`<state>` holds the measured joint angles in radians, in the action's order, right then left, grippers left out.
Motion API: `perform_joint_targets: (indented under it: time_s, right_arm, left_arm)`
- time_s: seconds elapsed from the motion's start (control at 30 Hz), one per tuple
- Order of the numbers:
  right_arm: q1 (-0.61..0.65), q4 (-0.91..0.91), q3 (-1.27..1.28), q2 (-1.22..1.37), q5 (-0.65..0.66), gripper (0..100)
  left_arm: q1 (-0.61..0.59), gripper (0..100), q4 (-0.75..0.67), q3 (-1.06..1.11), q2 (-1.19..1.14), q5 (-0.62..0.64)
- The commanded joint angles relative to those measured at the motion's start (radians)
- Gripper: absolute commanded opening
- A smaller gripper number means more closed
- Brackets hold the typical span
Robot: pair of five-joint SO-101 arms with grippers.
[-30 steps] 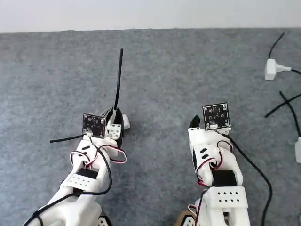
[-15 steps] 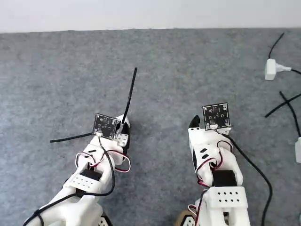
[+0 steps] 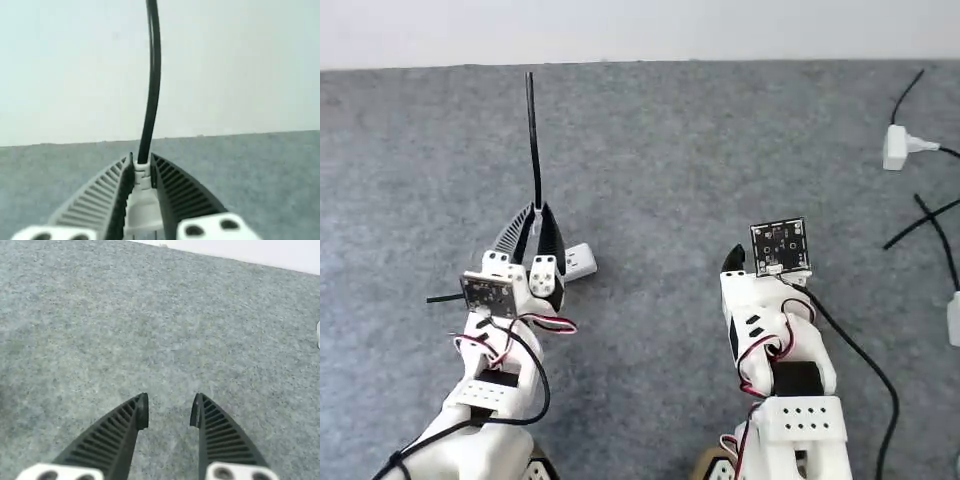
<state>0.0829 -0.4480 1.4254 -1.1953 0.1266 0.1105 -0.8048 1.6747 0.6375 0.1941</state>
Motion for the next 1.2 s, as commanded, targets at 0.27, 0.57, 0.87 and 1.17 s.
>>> perform_joint_targets:
  time_s: [0.27,0.57,0.87,1.17]
  right_arm:
    - [0.008,0.019,-0.008,-0.007,0.011,16.2]
    - [0.008,0.019,-0.008,-0.007,0.011,16.2]
    - [0.008,0.019,-0.008,-0.005,0.011,16.2]
    - [0.008,0.019,-0.006,-0.005,0.011,16.2]
  left_arm:
    - [0.075,1,0.245,-0.010,0.000,0.006]
    - [0.080,1,0.239,-0.010,0.009,0.002]
    - [0.005,1,0.061,-0.021,0.011,0.000]
    - [-0.115,1,0.818,-0.446,0.008,-0.018]
